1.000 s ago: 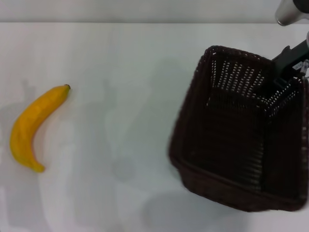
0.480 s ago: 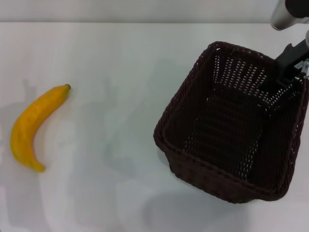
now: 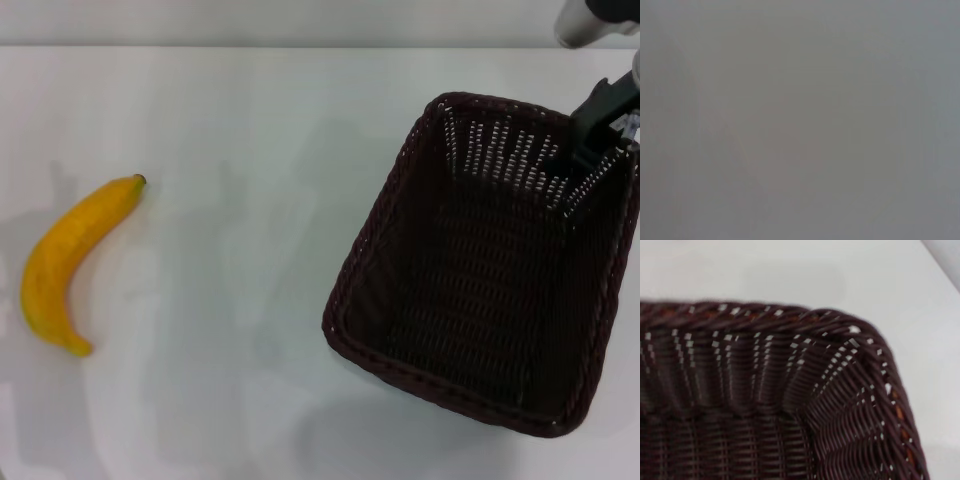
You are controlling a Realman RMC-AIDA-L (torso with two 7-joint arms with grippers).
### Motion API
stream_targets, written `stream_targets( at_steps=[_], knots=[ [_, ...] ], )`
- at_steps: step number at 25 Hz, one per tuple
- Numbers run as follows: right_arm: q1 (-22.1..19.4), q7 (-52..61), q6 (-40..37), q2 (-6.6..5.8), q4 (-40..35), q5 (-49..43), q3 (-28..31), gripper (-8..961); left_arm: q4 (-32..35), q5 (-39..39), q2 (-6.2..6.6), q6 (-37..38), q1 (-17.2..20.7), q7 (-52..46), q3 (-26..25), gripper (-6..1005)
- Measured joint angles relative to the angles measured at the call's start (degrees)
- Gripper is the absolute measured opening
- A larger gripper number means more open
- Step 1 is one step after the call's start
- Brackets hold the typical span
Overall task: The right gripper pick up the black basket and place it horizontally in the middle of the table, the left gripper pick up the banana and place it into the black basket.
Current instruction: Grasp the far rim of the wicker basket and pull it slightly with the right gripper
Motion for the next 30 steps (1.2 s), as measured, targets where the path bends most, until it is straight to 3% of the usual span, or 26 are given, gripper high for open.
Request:
stream_targets(
  at_steps=[13, 23, 30],
  knots=[
    [-1.56, 14.86, -3.51, 0.21, -6.1, -0.64, 0.87, 286, -1.42, 0.14, 0.17, -0.02, -0.34, -2.77, -0.35, 889],
    [-2.36, 25.76, -8.68, 0.22, -11.57, -0.82, 6.91, 233, -2.19, 0.5, 0.33, -0.03, -0.32, -5.79, -0.36, 890],
    [-6.77, 33.04, -11.82, 1.09, -19.58, -0.28, 9.47, 173, -2.33, 1.54, 0.38, 0.09, -0.04, -6.56, -0.68, 889]
  ],
)
